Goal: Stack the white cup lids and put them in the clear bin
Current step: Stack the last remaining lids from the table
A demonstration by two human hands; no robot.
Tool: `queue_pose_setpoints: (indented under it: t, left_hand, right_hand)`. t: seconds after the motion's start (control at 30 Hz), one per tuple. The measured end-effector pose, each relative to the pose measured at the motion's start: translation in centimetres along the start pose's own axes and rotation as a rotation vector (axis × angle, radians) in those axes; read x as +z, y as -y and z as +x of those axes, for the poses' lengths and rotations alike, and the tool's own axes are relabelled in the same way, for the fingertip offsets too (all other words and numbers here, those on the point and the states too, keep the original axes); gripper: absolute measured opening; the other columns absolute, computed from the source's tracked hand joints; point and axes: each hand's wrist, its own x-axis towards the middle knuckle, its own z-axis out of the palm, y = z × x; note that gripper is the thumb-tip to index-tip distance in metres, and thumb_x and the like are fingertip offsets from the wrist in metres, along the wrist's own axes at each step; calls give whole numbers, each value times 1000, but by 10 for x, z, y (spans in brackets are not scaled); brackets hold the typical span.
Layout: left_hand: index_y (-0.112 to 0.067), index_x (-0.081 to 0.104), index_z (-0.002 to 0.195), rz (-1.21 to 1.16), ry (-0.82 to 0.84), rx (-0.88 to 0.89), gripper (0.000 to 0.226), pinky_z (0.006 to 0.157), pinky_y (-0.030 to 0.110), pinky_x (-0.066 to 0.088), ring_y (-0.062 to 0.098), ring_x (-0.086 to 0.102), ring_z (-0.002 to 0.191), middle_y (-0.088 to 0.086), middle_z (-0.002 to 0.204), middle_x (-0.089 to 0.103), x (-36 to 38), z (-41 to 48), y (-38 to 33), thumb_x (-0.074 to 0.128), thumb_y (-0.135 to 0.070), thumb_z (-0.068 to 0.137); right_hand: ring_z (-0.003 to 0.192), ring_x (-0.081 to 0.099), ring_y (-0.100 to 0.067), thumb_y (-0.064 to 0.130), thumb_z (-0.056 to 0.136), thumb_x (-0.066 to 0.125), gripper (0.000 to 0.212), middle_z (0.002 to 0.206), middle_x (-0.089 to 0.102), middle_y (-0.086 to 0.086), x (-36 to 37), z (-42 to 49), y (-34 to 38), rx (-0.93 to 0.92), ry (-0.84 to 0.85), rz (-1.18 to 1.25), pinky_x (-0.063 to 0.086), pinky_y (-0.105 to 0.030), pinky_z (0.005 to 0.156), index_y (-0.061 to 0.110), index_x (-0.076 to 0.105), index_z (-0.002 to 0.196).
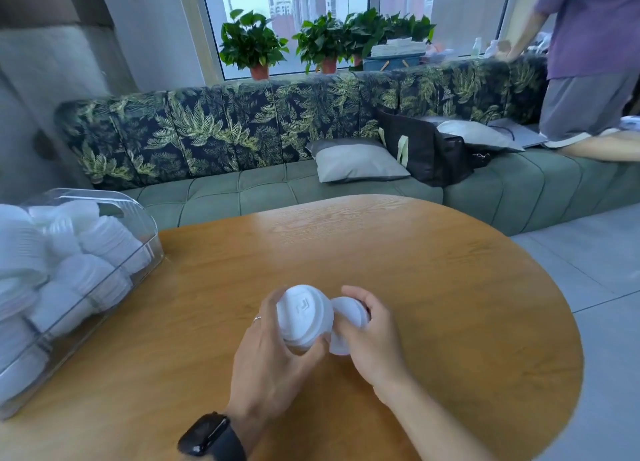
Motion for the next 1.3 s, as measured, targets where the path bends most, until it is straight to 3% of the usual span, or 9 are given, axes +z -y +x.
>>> queue_pose_setpoints:
  t: [0.17,0.37,0.43,0.5,0.67,0.8,0.97,1.13,1.3]
  left_hand:
    - [-47,31,136,-61,-66,-45,81,84,35,55,6,61,103,-23,117,59,-6,-3,11,65,-73,66]
    - [-45,33,137,-77,-75,-49,83,83,37,55,4,63,102,-22,114,62,5,-5,14,67,-73,66]
    - [-44,33,138,-78,-94,-50,86,84,37,55,5,62,104,-22,114,62,7,-3,12,65,-75,64]
    - [-43,32,138,-81,-109,-58,88,85,38,55,7,61,108,-19,117,61,9,0,12,64,-77,63]
    - [-46,31,140,-67,-134,-49,90,90,33,53,3,57,115,-21,125,58,12,-2,14,68,-76,64]
    - [-44,27,144,-32,-114,-37,93,90,28,49,3,56,117,-20,129,56,13,-1,15,70,-75,68]
    - [-41,24,147,25,-91,31,95,93,22,42,-3,44,127,-26,141,44,14,-1,15,69,-75,70]
    - [-42,21,143,43,-101,62,90,80,20,41,-3,47,120,-28,136,37,13,-2,13,66,-72,71]
    - [-43,24,145,65,-107,107,90,76,21,46,-1,50,117,-22,144,41,12,-3,14,68,-72,72]
  right_hand:
    - [111,70,-17,5,94,64,37,117,75,-1,21,-4,2,176,-32,353,54,-43,104,17,67,129]
    - [90,67,-27,-9,90,50,28,101,74,-19,23,-12,9,378,53,758,55,-35,73,-8,66,113]
    - [102,67,-32,-1,93,50,33,112,74,-19,26,-15,7,397,93,812,55,-40,87,-9,66,121]
    - [119,67,-32,14,100,49,36,123,73,-19,28,-17,5,389,144,809,49,-44,110,-3,68,125]
    - [135,57,-33,27,104,50,40,132,69,-18,34,-19,3,382,222,846,36,-50,121,3,67,131]
    - [133,58,-35,25,105,41,45,133,67,-24,32,-24,5,379,281,899,35,-50,122,-2,66,131]
    - [130,61,-31,47,101,50,57,134,68,-20,33,-26,9,348,283,860,38,-47,119,2,64,134]
    - [116,71,-28,26,79,86,54,120,75,-13,40,-30,8,168,243,654,49,-46,109,11,64,127]
    - [111,71,-31,20,86,81,28,117,75,-18,42,-32,9,102,185,670,50,-47,106,14,76,113]
